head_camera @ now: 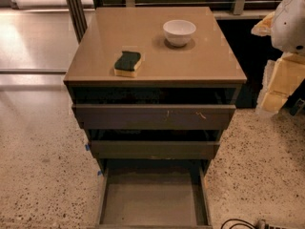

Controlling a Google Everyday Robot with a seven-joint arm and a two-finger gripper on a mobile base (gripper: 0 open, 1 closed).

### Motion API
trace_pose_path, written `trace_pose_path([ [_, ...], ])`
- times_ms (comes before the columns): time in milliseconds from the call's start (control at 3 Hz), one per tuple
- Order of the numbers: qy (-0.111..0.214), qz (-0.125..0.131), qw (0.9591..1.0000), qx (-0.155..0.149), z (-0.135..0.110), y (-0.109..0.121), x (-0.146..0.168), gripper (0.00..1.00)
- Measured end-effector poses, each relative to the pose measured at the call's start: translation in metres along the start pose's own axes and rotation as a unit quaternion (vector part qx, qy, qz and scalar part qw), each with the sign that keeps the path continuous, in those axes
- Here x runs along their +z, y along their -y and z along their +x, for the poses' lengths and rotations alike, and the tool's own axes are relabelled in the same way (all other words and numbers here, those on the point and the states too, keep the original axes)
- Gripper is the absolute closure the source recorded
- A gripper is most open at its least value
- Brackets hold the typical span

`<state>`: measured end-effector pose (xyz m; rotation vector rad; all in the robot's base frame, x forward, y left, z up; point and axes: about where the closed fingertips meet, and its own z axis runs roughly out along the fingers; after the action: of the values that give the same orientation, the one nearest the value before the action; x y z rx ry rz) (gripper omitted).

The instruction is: Place sponge into bottom drawer

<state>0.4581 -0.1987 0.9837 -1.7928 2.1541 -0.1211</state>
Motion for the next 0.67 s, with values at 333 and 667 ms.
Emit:
trace_pose_path([
  [333, 0.017, 0.010, 0.9980, -0.060, -0.045, 0.033, 0.003, 0.00],
  [667, 0.064, 0.004, 0.9889, -0.134, -0.126, 0.074, 0.017, 0.00],
])
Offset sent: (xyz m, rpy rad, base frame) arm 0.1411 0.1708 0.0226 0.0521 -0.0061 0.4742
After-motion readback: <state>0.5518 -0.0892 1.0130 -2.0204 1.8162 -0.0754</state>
